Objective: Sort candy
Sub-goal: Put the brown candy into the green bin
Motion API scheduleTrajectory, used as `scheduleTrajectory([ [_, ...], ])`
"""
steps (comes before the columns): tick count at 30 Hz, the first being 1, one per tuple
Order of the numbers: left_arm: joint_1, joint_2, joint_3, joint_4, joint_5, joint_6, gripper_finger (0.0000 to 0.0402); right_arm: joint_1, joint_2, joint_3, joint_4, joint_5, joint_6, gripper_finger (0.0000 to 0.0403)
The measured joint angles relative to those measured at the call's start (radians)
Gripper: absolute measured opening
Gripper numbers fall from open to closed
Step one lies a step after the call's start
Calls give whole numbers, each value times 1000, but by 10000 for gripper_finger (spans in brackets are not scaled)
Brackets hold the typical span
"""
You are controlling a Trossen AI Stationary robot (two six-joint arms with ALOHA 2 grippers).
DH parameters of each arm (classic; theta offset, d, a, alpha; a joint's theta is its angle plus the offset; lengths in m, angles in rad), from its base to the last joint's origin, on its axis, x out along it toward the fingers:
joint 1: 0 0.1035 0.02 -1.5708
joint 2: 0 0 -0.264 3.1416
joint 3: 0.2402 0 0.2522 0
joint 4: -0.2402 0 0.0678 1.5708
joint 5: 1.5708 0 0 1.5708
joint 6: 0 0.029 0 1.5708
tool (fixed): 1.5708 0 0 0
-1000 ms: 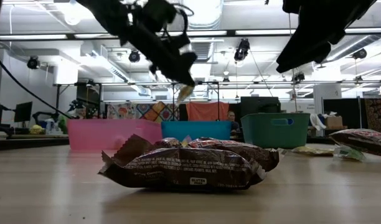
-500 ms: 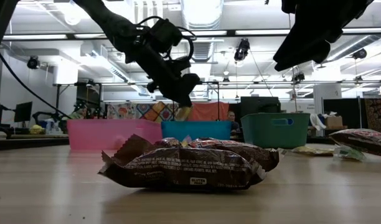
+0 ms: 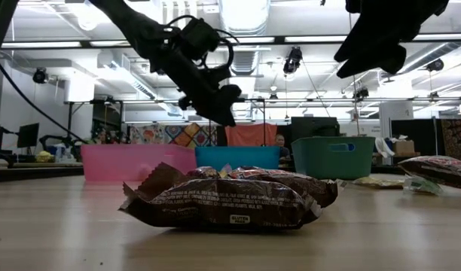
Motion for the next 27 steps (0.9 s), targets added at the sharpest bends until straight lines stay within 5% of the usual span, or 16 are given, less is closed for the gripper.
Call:
scheduleTrajectory([
  [6,-32,-66,0,-16,47,19,121,-6,-20,0,-98,-91,142,192],
  [14,-79,-165,-16,-19,338,60,121,-18,12,0,-262,-315,333,192],
  [20,-138,-247,-60,-14,344,48,121,-18,76,2,-365,-451,394,192],
  [27,-215,-365,-159,58,343,10,121,-18,134,29,-472,-490,405,192],
])
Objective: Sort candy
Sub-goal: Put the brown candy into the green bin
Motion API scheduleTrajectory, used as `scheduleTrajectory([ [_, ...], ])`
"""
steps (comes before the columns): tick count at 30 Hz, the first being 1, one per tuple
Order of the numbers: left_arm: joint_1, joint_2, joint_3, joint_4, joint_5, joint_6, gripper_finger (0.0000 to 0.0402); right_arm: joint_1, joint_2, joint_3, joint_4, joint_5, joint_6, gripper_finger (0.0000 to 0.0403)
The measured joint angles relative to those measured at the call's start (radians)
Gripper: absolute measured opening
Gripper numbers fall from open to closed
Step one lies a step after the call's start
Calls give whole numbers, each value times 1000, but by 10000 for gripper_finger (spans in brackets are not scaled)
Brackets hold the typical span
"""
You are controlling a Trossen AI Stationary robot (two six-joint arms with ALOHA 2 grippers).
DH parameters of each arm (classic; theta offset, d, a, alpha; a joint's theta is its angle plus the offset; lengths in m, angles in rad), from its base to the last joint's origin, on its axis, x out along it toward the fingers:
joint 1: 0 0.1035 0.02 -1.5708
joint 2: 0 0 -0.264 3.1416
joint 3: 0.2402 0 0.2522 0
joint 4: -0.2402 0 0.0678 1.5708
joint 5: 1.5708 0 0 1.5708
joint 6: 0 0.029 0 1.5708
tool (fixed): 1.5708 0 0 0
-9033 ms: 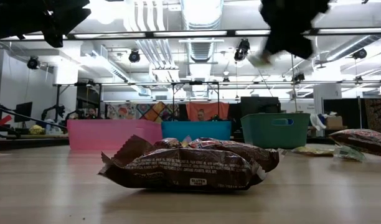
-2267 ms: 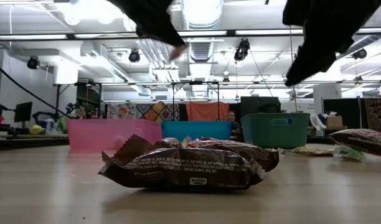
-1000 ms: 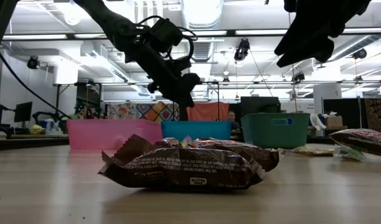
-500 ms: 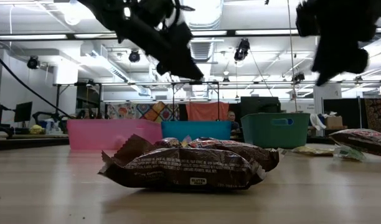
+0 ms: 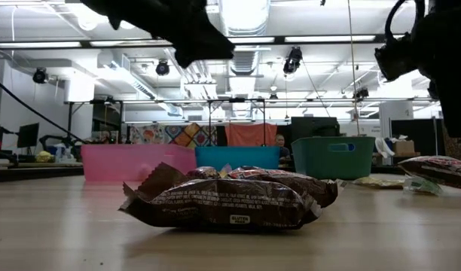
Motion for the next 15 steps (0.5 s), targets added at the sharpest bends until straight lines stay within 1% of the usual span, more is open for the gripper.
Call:
scheduleTrajectory([
  [3,-29,-61,-63,57,-25,-40,121,0,13,14,4,-1,-11,192],
  [7,-59,-138,-158,125,-91,-89,121,0,40,18,5,3,-24,192],
  [9,-69,-170,-200,147,-109,-108,121,0,61,18,5,3,-35,192],
  [15,-85,-235,-279,208,-121,-159,121,0,146,18,19,3,-88,192],
])
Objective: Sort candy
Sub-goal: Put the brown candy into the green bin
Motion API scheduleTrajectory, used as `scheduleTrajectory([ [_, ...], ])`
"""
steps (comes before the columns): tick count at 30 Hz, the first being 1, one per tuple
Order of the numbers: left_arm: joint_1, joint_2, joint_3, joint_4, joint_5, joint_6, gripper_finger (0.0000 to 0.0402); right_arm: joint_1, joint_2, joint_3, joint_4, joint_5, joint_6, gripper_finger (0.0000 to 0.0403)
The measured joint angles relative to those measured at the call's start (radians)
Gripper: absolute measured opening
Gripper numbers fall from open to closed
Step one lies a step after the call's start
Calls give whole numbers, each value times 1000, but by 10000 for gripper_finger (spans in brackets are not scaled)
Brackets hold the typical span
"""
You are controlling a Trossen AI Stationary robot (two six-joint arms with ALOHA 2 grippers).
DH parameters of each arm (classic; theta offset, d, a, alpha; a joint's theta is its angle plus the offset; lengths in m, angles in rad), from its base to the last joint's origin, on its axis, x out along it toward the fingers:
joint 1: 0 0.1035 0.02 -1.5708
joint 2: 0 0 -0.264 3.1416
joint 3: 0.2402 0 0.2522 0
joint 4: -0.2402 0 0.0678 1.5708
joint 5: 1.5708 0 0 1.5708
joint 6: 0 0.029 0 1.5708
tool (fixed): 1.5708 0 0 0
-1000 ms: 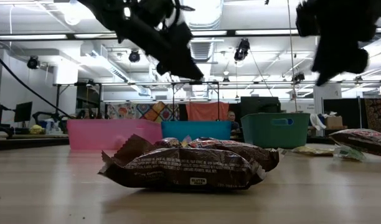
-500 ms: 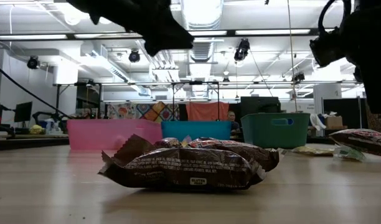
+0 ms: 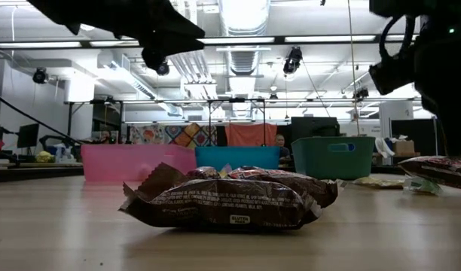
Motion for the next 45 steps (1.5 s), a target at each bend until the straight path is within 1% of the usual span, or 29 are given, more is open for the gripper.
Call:
scheduleTrajectory([
  [7,-4,-21,-23,16,0,-27,121,0,102,0,43,0,-95,191],
  [10,-8,-14,-23,17,0,-32,121,0,133,0,44,-1,-99,177],
  [13,-18,-6,-22,13,0,-36,121,0,155,0,43,-5,-100,143],
  [19,-28,-4,-23,12,0,-51,121,0,155,0,42,-27,-100,56],
  [21,-30,-4,-24,10,0,-57,121,0,146,0,42,-28,-100,36],
  [23,-32,-4,-25,8,0,-61,121,0,131,0,41,-29,-100,25],
  [27,-33,-3,-25,-4,0,-77,121,0,83,0,40,-53,-100,28],
  [32,-38,-3,-25,-17,0,-85,121,0,-9,9,43,-44,-111,31],
  [36,-40,-3,-25,-16,0,-86,121,-5,-87,17,49,40,-160,31],
  [39,-40,2,-25,2,-10,-88,121,-34,-137,21,67,102,-224,31],
  [42,-41,19,-25,38,-11,-90,121,-90,-161,31,68,143,-298,31],
  [45,-43,50,-25,94,-11,-100,121,-165,-164,53,61,155,-407,31],
])
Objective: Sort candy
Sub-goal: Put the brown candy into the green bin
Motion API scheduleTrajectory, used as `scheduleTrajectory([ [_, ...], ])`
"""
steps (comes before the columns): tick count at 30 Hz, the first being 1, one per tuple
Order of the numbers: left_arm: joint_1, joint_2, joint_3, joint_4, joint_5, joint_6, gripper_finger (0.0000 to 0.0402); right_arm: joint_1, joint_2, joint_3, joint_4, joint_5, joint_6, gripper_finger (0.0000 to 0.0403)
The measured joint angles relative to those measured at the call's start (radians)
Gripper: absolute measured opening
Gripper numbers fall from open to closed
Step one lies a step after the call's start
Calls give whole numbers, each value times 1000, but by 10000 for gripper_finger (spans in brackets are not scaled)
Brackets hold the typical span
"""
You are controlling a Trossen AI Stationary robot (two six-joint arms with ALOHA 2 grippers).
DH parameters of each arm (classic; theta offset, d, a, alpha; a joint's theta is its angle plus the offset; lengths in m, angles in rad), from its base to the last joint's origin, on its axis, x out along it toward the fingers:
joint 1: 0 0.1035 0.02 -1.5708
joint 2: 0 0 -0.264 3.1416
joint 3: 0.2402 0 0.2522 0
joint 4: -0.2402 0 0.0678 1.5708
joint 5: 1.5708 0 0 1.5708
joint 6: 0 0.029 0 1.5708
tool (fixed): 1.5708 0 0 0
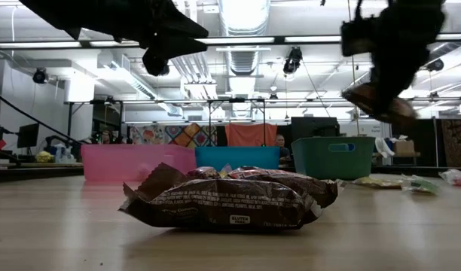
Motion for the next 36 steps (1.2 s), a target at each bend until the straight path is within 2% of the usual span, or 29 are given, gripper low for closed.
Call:
scheduleTrajectory([
  [11,-28,44,0,34,0,-43,121,-253,123,272,-184,169,-435,31],
  [15,-42,32,0,35,0,-43,121,-348,203,324,-186,169,-655,31],
  [18,-58,27,0,32,0,-43,121,-419,258,328,-194,168,-864,31],
  [20,-74,22,0,26,0,-43,121,-468,297,326,-193,169,-947,31],
  [28,-118,15,0,-8,0,-58,121,-641,427,328,-165,172,-1034,31],
  [36,-122,15,0,-16,0,-66,121,-717,486,329,-110,218,-1107,31],
])
